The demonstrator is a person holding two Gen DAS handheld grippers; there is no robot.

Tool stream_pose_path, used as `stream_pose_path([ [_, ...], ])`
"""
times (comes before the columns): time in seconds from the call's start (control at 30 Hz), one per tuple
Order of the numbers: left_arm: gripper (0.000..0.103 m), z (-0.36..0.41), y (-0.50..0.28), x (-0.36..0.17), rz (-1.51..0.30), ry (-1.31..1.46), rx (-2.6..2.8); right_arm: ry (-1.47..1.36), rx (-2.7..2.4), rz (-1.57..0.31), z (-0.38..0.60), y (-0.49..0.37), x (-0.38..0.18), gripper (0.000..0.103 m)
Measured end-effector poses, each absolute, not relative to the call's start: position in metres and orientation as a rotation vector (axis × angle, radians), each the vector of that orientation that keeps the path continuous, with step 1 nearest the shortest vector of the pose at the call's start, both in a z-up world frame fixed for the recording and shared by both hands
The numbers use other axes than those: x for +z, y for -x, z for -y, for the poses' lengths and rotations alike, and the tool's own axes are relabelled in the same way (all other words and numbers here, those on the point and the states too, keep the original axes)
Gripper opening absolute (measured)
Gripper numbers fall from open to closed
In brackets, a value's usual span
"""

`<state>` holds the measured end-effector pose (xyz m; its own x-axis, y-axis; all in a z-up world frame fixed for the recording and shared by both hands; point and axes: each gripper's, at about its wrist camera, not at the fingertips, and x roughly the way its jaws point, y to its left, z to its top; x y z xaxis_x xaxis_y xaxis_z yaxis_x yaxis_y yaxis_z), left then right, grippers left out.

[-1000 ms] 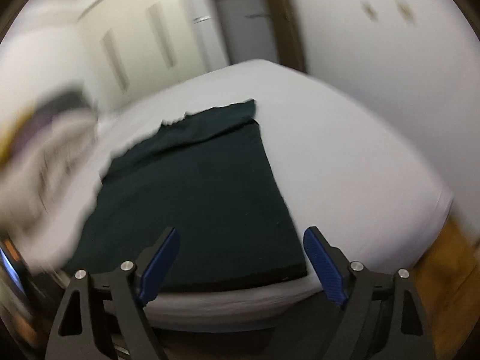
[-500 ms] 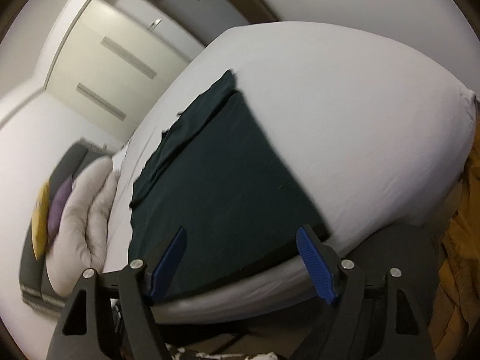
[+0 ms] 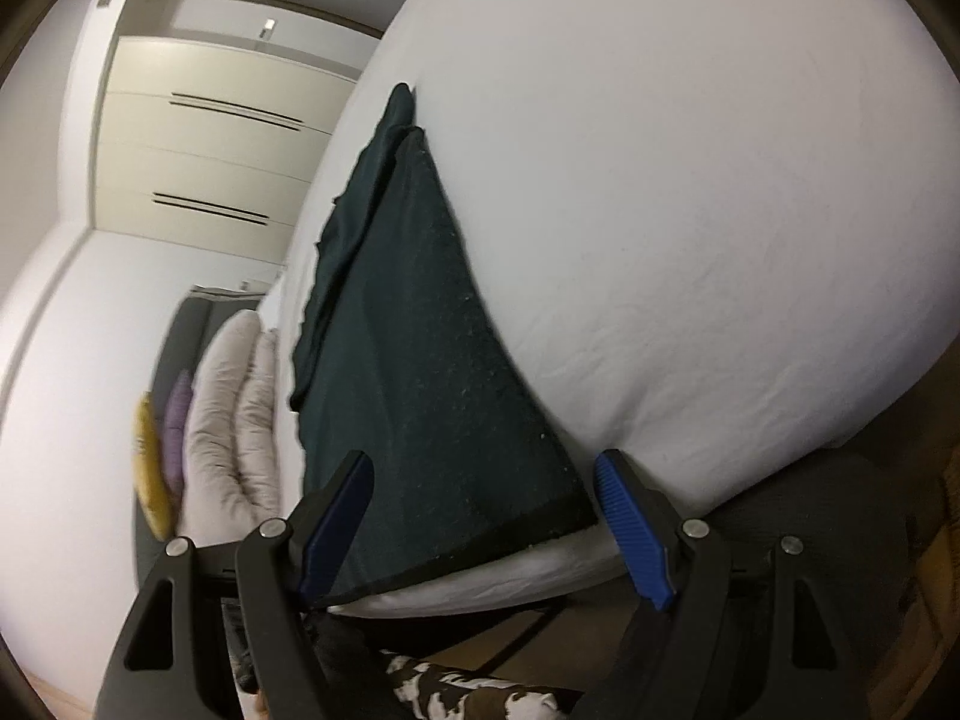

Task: Fold small clothes
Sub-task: 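Lift the hem with the left tool while the right tool grasps the hem beside it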

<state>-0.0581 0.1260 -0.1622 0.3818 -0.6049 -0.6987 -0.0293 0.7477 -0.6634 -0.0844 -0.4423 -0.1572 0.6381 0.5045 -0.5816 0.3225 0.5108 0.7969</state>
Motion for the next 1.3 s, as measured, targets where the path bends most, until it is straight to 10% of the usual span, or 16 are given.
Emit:
stream_pose_path([
  [0.13,0.025,-0.138,0.063,-0.174,-1.173,0.786,-0.437,-1.082,0.149,-0.923,0.443,0.087,-0.159,0.072],
  [0.2,0.077,-0.146,0.069,-0.177,-1.156,0.870,-0.461,-1.080,0.163,-0.928,0.441,0.089,-0.157,0.072],
  [0.27,0.094,-0.158,0.077,-0.178,-1.107,0.933,-0.440,-1.077,0.173,-0.929,0.440,0.085,-0.157,0.072],
  [0.43,0.094,-0.159,0.076,-0.194,-1.132,1.042,-0.435,-1.112,0.180,-0.915,0.442,0.082,-0.161,0.072],
  [0.73,0.073,-0.158,0.056,-0.211,-1.121,1.147,-0.402,-1.125,0.196,-0.912,0.445,0.082,-0.163,0.072],
  [0.9,0.030,-0.158,0.056,-0.210,-1.145,1.131,-0.405,-1.112,0.214,-0.920,0.443,0.078,-0.162,0.072],
  [1.17,0.028,-0.158,0.047,-0.193,-1.083,1.065,-0.416,-1.068,0.243,-0.946,0.438,0.070,-0.157,0.066],
  [1.3,0.009,-0.161,0.049,-0.192,-1.097,1.012,-0.381,-1.045,0.219,-0.989,0.437,0.068,-0.157,0.058],
])
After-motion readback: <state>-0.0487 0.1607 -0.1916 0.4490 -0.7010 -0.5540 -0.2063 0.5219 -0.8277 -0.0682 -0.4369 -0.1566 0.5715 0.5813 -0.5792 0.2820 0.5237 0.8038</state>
